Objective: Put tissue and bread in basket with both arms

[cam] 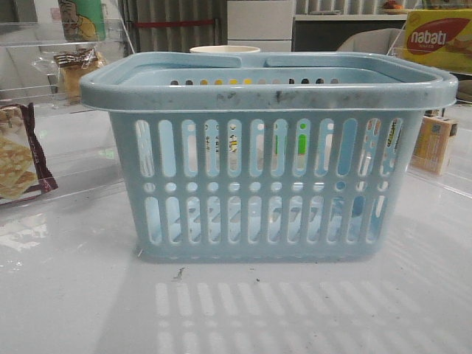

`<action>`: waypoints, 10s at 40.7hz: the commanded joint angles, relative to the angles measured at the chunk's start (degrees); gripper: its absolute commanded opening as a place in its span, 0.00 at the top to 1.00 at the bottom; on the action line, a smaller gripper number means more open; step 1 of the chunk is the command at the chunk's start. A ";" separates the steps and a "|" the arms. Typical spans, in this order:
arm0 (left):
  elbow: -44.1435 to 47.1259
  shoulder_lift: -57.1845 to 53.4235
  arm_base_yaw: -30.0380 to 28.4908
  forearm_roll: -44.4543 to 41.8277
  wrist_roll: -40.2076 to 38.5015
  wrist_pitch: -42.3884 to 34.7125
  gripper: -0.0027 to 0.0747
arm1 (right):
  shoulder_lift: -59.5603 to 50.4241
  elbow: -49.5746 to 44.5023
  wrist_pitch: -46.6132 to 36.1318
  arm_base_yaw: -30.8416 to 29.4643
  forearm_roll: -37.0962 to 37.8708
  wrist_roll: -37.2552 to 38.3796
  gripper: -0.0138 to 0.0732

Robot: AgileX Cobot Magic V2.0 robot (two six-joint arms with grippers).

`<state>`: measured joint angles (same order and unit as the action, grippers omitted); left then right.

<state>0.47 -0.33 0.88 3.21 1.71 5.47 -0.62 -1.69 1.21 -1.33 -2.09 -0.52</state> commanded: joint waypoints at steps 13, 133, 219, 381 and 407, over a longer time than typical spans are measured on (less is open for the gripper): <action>-0.12 -1.00 0.13 0.20 -0.07 -5.00 0.85 | -1.05 0.00 -4.72 -0.34 0.61 -0.46 0.78; -41.01 41.97 17.73 -5.63 1.67 29.04 0.34 | 50.42 40.90 37.02 -0.91 2.54 -0.36 0.23; -41.01 43.77 19.11 -5.63 1.67 29.14 0.34 | 88.29 82.25 24.68 -7.67 3.51 -0.53 0.73; -73.38 80.48 15.04 -2.59 0.95 30.09 0.14 | 42.32 42.97 26.41 28.53 5.13 -0.53 0.23; -94.06 104.81 2.44 4.61 1.08 27.48 0.14 | 42.32 42.97 26.41 28.53 5.13 -0.53 0.23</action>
<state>-90.25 105.13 3.95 6.20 3.09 37.60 42.05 39.67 31.55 27.35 2.24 -0.62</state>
